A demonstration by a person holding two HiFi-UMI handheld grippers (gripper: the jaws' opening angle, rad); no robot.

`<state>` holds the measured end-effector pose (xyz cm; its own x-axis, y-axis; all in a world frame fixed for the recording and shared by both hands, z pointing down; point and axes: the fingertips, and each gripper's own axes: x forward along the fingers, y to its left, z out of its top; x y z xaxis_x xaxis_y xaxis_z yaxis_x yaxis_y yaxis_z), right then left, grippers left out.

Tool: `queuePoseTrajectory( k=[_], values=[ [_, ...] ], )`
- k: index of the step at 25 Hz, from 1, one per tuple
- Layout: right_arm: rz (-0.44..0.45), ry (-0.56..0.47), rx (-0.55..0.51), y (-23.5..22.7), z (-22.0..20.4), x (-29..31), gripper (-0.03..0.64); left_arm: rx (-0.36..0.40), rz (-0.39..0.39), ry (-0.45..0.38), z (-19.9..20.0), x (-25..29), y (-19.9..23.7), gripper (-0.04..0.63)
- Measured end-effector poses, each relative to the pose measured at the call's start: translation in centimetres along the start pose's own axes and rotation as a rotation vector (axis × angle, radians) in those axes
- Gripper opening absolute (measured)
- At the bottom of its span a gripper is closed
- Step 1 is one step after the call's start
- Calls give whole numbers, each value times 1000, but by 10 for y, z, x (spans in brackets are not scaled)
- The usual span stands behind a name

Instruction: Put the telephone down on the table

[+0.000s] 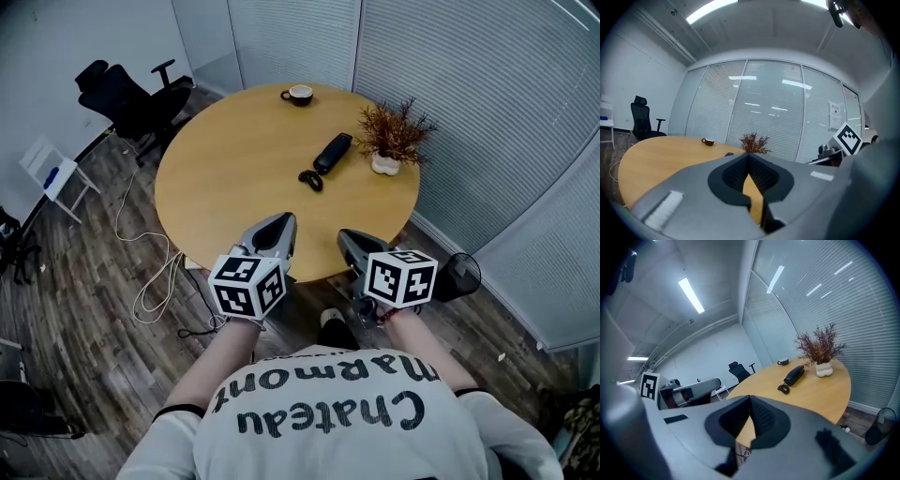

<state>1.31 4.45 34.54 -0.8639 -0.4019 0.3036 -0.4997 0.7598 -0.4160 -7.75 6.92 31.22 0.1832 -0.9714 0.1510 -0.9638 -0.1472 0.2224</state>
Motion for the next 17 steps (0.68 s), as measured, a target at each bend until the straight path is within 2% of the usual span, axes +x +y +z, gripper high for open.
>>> queuePoseTrajectory(
  k=[7,17],
  values=[
    [17,12,-8,-10,-3,5,14,-2,-3,1,-9,14,-2,9],
    [26,13,-11,21,-20,0,14,-1,-9,-2,-14,-20,-1,8]
  ],
)
